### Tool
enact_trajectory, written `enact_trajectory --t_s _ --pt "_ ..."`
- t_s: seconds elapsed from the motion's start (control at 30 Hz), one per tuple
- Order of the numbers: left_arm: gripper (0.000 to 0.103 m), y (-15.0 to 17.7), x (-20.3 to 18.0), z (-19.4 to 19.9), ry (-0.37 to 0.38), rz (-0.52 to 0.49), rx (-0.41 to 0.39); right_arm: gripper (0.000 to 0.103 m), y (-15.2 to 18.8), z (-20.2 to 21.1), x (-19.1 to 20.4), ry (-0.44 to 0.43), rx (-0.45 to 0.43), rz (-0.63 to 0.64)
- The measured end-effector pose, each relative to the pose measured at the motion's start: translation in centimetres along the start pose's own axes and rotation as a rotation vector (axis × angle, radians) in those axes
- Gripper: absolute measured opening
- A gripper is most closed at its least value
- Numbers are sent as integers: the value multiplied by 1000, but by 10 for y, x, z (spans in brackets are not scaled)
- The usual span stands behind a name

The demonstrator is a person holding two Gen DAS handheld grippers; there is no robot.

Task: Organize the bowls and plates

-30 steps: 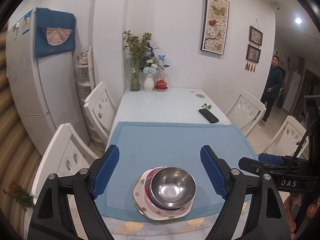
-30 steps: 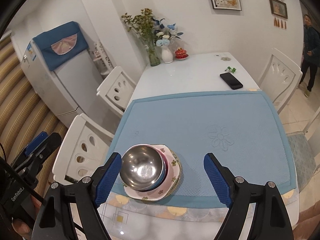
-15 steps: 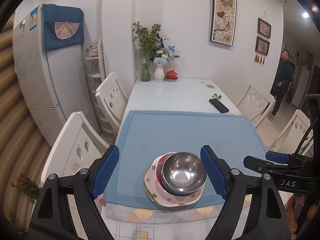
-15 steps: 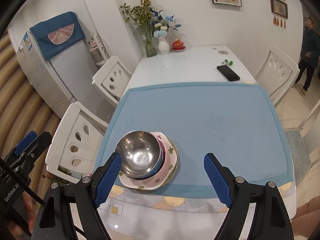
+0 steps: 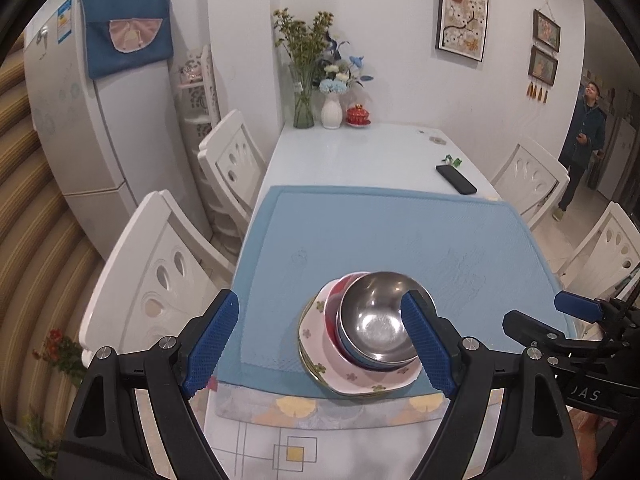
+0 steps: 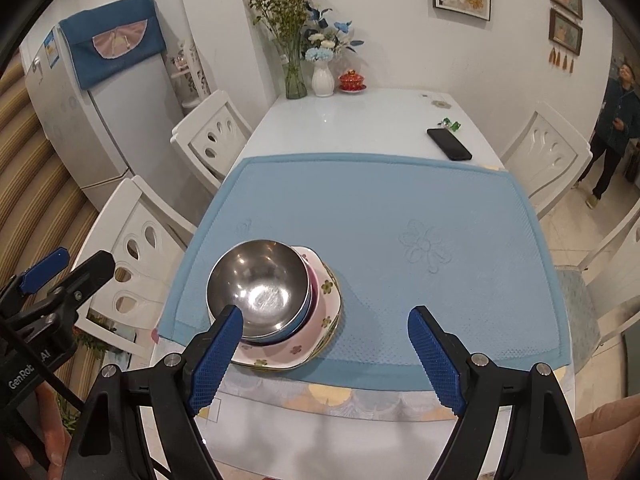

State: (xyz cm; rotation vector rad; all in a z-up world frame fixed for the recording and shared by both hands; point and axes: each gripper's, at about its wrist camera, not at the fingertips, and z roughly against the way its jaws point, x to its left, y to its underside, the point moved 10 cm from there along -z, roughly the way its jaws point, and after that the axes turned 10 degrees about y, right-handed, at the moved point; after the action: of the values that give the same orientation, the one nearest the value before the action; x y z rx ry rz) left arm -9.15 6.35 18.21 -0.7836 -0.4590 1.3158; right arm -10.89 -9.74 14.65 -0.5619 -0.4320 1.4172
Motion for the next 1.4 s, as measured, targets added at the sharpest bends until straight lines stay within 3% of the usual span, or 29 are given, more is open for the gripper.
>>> enact_trajectory --t_s 0.5,0.77,0.87,1.03,1.4 --pt "82 4 6 -31 37 -8 49 83 1 -28 1 -9 46 -29" --pt "82 8 15 -49 -5 -8 95 83 5 -44 7 6 74 -7" --pt "82 4 16 -49 -27 -13 73 83 5 -47 5 11 80 -8" --pt "82 -6 27 -44 -132 -17 11 83 3 -50 4 21 84 -8" --pt "82 -7 44 -54 -152 -5 49 83 6 -60 7 38 106 -9"
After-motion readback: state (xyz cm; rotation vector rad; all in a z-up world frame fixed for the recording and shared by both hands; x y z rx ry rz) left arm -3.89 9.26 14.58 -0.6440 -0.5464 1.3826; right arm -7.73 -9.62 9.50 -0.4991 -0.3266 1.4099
